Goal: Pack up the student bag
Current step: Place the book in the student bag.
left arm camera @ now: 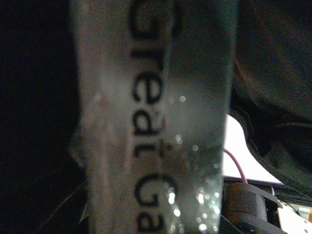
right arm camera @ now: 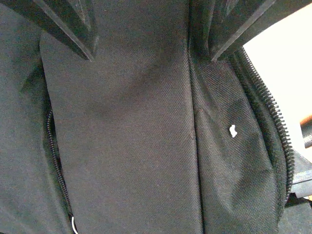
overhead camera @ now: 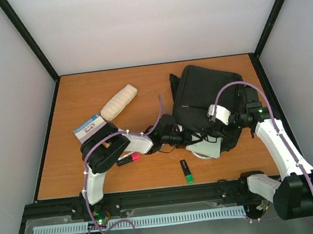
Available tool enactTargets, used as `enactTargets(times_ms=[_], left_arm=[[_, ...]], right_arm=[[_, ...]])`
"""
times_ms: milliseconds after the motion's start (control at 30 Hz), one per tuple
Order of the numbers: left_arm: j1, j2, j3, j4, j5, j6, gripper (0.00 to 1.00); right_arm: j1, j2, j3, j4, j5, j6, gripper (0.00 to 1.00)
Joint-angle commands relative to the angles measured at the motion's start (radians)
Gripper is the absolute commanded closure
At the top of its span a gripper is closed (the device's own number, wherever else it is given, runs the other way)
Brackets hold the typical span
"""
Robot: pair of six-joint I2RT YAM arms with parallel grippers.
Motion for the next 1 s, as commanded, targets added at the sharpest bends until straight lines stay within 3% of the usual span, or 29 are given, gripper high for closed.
enactTargets(times_ms=[0, 367, 467, 567, 700, 800, 967], left_arm=[[-0.005, -0.008, 0.049, 0.132, -0.003, 0.042, 0.99], [-0.016, 0.013, 0.075, 0.116, 0.004, 0.041, 0.99], [-0.018, 0.013, 0.076, 0.117, 0.004, 0.041, 0.99], [-0.021, 0.014, 0.081, 0.116, 0.007, 0.042, 0.99], [-0.024, 0.013, 0.08, 0.11, -0.001, 0.044, 0.99], [-0.024, 0.019, 0.091, 0.115, 0.005, 0.041, 0.99], [-0.024, 0.012, 0.11, 0.033, -0.007, 0.071, 0.99]], right_arm=[[0.006, 0.017, -0.013, 0.033, -0.058, -0.027, 0.33], [0.054, 0.004, -0.016, -0.057, -0.151, -0.088, 0.2], [0.095, -0.037, -0.055, 0.058, -0.068, -0.001, 0.2], [0.162, -0.062, -0.112, 0.203, 0.124, 0.102, 0.21], [0.184, -0.057, -0.116, 0.27, 0.176, 0.159, 0.26], [0.19, -0.019, -0.095, 0.279, 0.194, 0.195, 0.39], [0.194, -0.001, -0.033, 0.259, 0.217, 0.242, 0.94]])
